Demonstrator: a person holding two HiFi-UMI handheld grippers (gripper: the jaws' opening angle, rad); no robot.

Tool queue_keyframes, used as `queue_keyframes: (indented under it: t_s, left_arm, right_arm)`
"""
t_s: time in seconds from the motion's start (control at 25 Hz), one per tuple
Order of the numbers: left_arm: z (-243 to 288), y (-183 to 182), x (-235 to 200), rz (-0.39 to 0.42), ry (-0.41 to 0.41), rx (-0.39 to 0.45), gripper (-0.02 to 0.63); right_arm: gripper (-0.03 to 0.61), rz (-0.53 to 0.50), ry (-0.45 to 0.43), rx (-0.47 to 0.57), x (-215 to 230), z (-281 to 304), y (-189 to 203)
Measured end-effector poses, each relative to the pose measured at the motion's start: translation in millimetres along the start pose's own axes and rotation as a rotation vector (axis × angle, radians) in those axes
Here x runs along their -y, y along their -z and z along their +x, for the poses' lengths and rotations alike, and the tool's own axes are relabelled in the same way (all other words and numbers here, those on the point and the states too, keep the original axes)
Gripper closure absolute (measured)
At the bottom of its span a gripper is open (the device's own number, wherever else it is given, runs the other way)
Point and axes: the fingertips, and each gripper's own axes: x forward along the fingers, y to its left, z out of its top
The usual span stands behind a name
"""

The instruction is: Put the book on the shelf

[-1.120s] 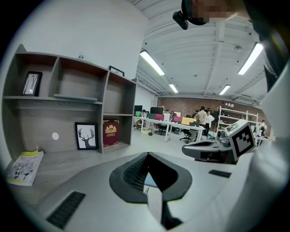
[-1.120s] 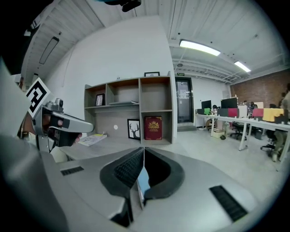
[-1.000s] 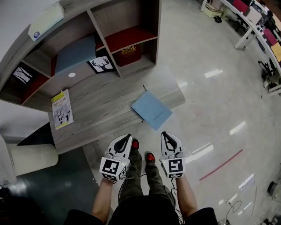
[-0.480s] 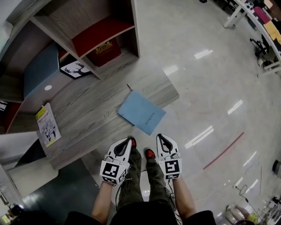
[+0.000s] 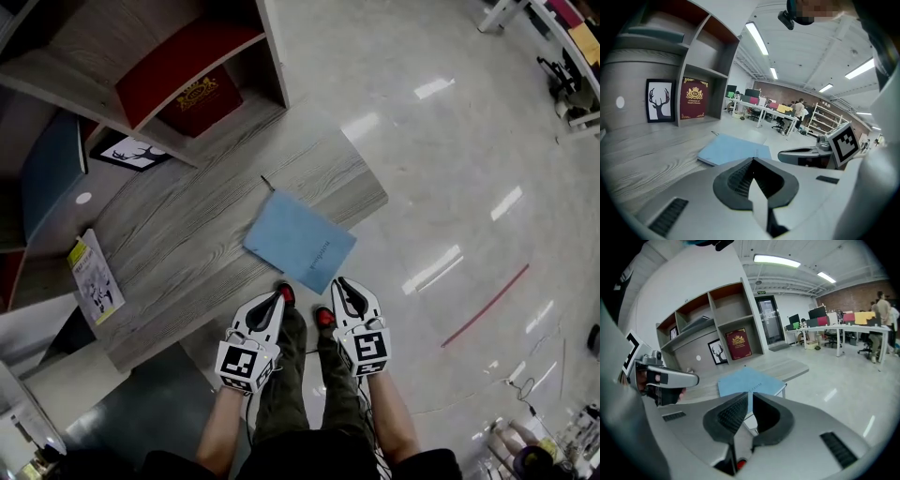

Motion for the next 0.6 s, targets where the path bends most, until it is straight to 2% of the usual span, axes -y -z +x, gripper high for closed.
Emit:
queue_keyframes:
  t_s: [0.12,0.16,0.2,0.24,0.32,0.6]
  left_arm:
    - [5,1,0,-0.006,0.006,-0.011,0.611]
    - [6,2,0,-0.007,0.008,-0.014,0.611]
    - [8,2,1,-0.007,0.011,-0.018,0.611]
    - [9,2,1,-0.006,0.014,-0.021,0.611]
    - [12,3,2,-0.005,0.02,-0.025,0.611]
    - [19,10,-5,-0.003,0.025,-0.05,0.611]
  right_arm:
    - [0.541,0.066,-0.009,-0.002,4,6,3]
    - [0.523,0.095,-0.016,-0.003,6,8,4]
    - [0.464,0.126,-0.024,-0.005,8,10,5]
    - [0.434,0.156,-0.03,-0.007,9,12,6]
    - [0.406,0.205,-0.036,-0.01,13,16,8]
    - [0.339,0.256,-0.06,-0.016,16,32,16]
